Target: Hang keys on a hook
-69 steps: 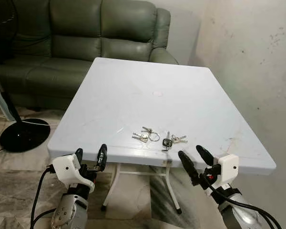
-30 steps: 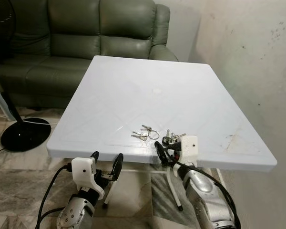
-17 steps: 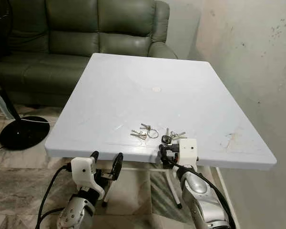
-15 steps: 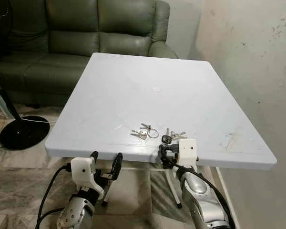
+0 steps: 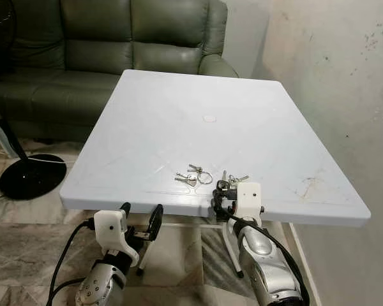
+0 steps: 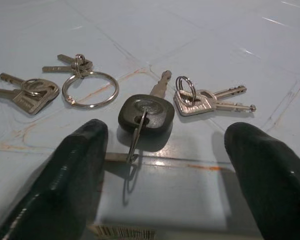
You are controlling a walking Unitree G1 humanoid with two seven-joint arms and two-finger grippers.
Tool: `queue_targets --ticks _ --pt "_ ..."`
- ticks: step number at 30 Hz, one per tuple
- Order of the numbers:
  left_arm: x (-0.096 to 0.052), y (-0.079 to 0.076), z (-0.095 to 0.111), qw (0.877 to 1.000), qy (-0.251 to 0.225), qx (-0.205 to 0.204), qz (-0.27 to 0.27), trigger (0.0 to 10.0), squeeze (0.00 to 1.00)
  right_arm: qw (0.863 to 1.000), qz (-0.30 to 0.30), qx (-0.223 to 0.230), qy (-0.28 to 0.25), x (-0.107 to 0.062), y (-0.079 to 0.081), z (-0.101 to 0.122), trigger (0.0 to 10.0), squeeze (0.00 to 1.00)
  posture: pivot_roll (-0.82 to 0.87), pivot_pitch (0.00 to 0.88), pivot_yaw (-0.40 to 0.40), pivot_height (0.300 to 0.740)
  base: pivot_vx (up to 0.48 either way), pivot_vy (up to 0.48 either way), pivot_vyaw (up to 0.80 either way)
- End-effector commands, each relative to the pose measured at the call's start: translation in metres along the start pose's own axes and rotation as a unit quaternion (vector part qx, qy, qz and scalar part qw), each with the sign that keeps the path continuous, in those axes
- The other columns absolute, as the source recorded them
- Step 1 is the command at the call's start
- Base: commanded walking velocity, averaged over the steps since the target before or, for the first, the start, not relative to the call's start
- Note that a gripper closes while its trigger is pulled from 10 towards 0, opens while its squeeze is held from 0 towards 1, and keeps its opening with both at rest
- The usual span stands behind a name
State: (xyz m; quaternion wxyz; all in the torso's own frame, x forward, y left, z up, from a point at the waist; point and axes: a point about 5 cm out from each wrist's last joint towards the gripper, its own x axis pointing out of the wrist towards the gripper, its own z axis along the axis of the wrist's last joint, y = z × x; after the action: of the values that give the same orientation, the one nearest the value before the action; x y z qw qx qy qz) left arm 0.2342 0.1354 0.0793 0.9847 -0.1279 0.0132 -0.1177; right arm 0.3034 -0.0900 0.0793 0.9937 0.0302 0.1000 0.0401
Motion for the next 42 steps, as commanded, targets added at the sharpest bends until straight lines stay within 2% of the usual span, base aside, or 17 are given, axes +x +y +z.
queue_targets --ticks 1,8,9,14,17,19,25,26,27,28,30,31,32,33,34,35,42 --pt "0.001 -0.003 0.004 1.000 -0.006 0.002 -0.002 10.0 0.00 1.000 -0.006 0.006 -0.005 0.001 0.005 0.002 2.0 0.00 0.07 0.063 -0.088 0.740 0.000 0.000 0.00" --pt "0.001 -0.002 0.004 1.000 -0.006 0.004 0.000 10.0 0.00 1.000 -0.002 0.011 -0.002 0.002 0.006 0.001 2.1 0.00 0.07 0.060 -0.089 0.740 0.000 0.000 0.00" --pt "0.001 -0.002 0.004 1.000 -0.006 0.005 0.000 10.0 0.00 1.000 0.002 0.010 0.000 0.001 0.008 0.000 1.4 0.00 0.07 0.060 -0.089 0.740 0.000 0.000 0.00" --pt "0.001 -0.002 0.004 1.000 -0.007 0.005 0.002 10.0 0.00 1.000 0.008 0.007 0.004 0.000 0.010 -0.004 3.4 0.00 0.08 0.061 -0.092 0.740 0.000 0.000 0.00" --pt "0.001 -0.002 0.005 1.000 -0.007 0.006 0.003 10.0 0.00 1.000 0.012 0.006 0.008 0.000 0.010 -0.006 4.0 0.00 0.08 0.060 -0.092 0.740 0.000 0.000 0.00" --pt "0.001 -0.001 0.004 1.000 -0.007 0.006 0.004 10.0 0.00 1.000 0.014 0.005 0.007 0.000 0.011 -0.006 3.5 0.00 0.08 0.057 -0.095 0.740 0.000 0.000 0.00" --pt "0.001 -0.002 0.004 1.000 -0.008 0.007 0.003 10.0 0.00 1.000 0.016 0.002 0.007 0.001 0.013 -0.006 4.4 0.00 0.08 0.052 -0.097 0.740 0.000 0.000 0.00" --pt "0.002 -0.002 0.004 1.000 -0.008 0.006 0.004 10.0 0.00 1.000 0.017 0.002 0.008 0.000 0.014 -0.007 5.5 0.00 0.08 0.052 -0.097 0.740 0.000 0.000 0.00" --pt "0.002 -0.002 0.004 1.000 -0.008 0.006 0.004 10.0 0.00 1.000 0.018 0.002 0.008 0.000 0.014 -0.007 5.5 0.00 0.08 0.052 -0.097 0.740 0.000 0.000 0.00" --pt "0.002 -0.002 0.004 1.000 -0.008 0.006 0.004 10.0 0.00 1.000 0.020 0.001 0.008 0.000 0.015 -0.007 6.7 0.00 0.09 0.048 -0.099 0.740 0.000 0.000 0.00" --pt "0.002 -0.002 0.005 1.000 -0.008 0.005 0.004 10.0 0.00 1.000 0.023 0.000 0.009 0.000 0.015 -0.007 6.7 0.00 0.09 0.048 -0.099 0.740 0.000 0.000 0.00" --pt "0.002 -0.002 0.005 1.000 -0.008 0.007 0.005 10.0 0.00 1.000 0.023 0.000 0.009 0.000 0.015 -0.007 6.6 0.00 0.09 0.048 -0.099 0.740 0.000 0.000 0.00" --pt "0.002 -0.002 0.005 1.000 -0.009 0.006 0.004 10.0 0.00 1.000 0.024 0.000 0.005 0.000 0.015 -0.007 4.7 0.00 0.09 0.044 -0.100 0.740 0.000 0.000 0.00" --pt "0.002 -0.002 0.005 1.000 -0.010 0.005 0.003 10.0 0.00 1.000 0.024 -0.002 0.002 -0.001 0.015 -0.006 4.7 0.00 0.09 0.044 -0.100 0.740 0.000 0.000 0.00" --pt "0.002 -0.002 0.005 1.000 -0.009 0.006 0.004 10.0 0.00 1.000 0.025 -0.003 0.002 -0.001 0.015 -0.007 3.4 0.00 0.09 0.039 -0.100 0.740 0.000 0.000 0.00" --pt "0.002 -0.002 0.004 1.000 -0.008 0.007 0.006 10.0 0.00 1.000 0.025 -0.004 0.003 -0.001 0.015 -0.007 0.0 0.00 0.09 0.039 -0.100 0.740 0.000 0.000 0.00" --pt "0.004 -0.004 0.004 1.000 -0.009 0.006 0.001 10.0 0.00 1.000 0.024 -0.001 -0.003 -0.001 0.015 -0.006 0.0 0.00 0.08 0.026 -0.097 0.740 0.000 0.000 0.00"
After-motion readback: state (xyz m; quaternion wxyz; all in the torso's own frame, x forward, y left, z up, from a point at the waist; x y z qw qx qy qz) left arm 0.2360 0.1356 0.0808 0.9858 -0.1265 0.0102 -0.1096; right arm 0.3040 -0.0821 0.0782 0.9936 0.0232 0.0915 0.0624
